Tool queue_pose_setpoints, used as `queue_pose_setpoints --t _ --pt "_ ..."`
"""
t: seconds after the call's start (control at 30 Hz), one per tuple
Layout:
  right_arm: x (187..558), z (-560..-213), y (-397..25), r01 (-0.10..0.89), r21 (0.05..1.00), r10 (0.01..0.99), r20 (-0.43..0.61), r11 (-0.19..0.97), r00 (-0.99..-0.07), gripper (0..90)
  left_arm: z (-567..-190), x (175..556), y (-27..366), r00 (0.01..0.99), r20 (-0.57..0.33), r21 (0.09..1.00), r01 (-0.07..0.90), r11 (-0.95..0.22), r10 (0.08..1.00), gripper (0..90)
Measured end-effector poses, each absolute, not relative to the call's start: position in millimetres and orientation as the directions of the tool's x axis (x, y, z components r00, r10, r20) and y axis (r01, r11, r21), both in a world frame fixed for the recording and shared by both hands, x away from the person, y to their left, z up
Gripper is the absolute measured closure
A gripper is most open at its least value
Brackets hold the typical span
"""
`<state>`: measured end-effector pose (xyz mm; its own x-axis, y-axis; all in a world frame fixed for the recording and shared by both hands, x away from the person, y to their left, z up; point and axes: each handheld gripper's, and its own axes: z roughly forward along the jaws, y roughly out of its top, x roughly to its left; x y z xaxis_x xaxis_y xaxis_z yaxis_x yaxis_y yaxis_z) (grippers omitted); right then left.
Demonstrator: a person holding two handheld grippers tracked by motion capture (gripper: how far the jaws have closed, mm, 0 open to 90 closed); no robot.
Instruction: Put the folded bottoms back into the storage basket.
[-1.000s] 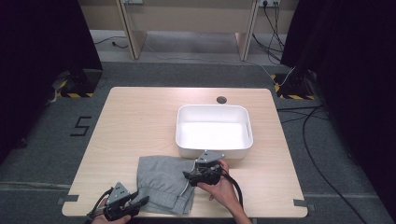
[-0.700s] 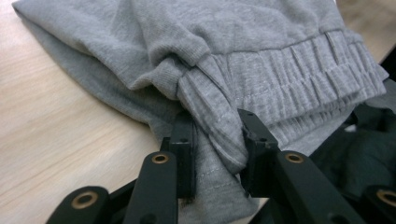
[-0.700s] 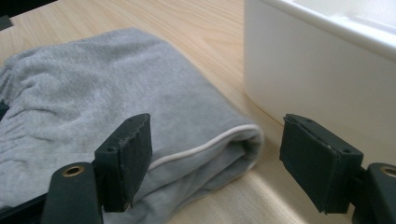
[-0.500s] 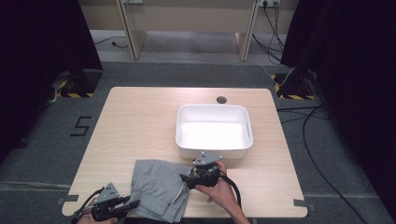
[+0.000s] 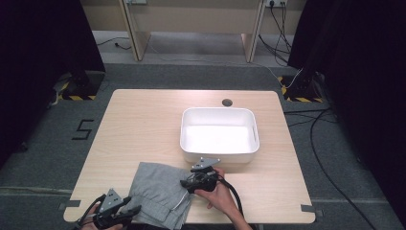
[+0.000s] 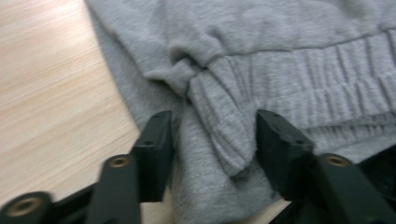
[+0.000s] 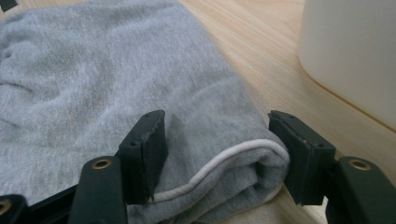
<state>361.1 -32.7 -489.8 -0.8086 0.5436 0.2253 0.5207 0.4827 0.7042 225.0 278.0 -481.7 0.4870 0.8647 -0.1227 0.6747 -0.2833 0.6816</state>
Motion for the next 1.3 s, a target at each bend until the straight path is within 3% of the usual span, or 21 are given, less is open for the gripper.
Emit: queue_pose_setpoints --t 0.1,0.2,0.33,0.4,0.5,0.67,1.3 --pt "360.5 -490.0 -33.0 0.525 0.705 0.537 0.240 0.476 -0.809 45.8 -484.1 227.8 280.4 0.431 -0.160 0.664 0.712 -0.226 0.888 28.9" --pt "359.6 -490.7 -33.2 0.526 0.709 0.532 0.249 0.470 -0.810 48.7 -483.7 227.7 280.8 0.435 -0.145 0.667 0.706 -0.237 0.889 28.7" --pt "357.0 -489.6 -32.9 0.514 0.716 0.529 0.237 0.472 -0.815 54.2 -484.2 225.8 277.7 0.463 -0.192 0.679 0.699 -0.223 0.865 44.6" --pt "355.4 -489.1 -31.8 0.501 0.722 0.523 0.225 0.477 -0.822 56.9 -485.4 225.2 277.5 0.478 -0.231 0.687 0.697 -0.206 0.848 58.2" --pt "354.4 -487.6 -32.0 0.483 0.730 0.513 0.211 0.483 -0.832 61.8 -487.3 224.8 275.4 0.486 -0.231 0.708 0.678 -0.197 0.843 66.5" --pt "353.0 -483.6 -34.9 0.467 0.747 0.495 0.212 0.474 -0.843 69.0 -485.6 221.6 271.8 0.506 -0.175 0.730 0.642 -0.234 0.844 69.7" --pt "345.6 -451.9 -37.1 0.399 0.816 0.459 0.190 0.419 -0.868 71.1 -457.2 209.7 268.5 0.549 -0.160 0.792 0.568 -0.226 0.821 71.1"
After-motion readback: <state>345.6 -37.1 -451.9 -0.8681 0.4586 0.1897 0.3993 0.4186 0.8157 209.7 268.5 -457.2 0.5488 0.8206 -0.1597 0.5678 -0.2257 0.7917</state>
